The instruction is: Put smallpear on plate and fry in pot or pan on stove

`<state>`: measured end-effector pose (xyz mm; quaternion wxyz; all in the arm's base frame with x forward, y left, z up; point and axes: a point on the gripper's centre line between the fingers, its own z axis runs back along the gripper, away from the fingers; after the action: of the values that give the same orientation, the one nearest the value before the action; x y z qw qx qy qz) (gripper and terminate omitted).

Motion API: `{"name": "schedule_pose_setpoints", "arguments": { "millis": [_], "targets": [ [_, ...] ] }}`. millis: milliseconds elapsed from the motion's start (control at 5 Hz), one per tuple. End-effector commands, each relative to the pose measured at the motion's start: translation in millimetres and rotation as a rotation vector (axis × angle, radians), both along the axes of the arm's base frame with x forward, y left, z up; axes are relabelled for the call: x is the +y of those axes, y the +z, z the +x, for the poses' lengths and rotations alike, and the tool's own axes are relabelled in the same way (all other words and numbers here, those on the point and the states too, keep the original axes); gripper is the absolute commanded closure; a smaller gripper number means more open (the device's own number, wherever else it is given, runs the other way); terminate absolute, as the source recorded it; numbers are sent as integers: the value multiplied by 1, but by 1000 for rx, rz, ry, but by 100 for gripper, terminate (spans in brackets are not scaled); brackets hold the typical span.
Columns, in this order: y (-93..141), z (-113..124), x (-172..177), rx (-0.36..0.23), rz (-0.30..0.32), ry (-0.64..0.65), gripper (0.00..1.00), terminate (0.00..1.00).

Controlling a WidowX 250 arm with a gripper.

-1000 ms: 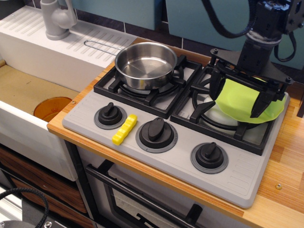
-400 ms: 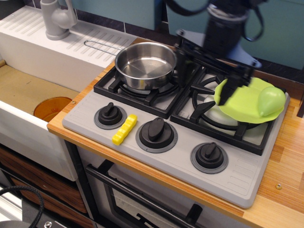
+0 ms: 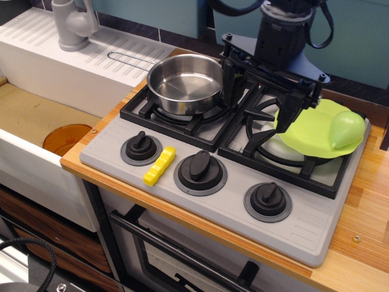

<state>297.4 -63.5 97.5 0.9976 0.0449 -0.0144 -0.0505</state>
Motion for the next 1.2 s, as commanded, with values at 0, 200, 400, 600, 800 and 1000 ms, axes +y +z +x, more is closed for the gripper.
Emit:
{"name": "schedule_pose_setpoints", "arguments": {
  "millis": [0,200,400,600,800,1000],
  "targets": [
    [20,-7,10,-129,97,54,0,0],
    [25,-13,19,-173,85,62,0,0],
    [26,-20,27,-206,104,41,0,0],
    [26,-24,35,-214,121,5,0,0],
    [24,-25,45,-218,117,-19,0,0],
    [17,-26,59,-224,101,-31,0,0]
  ]
}}
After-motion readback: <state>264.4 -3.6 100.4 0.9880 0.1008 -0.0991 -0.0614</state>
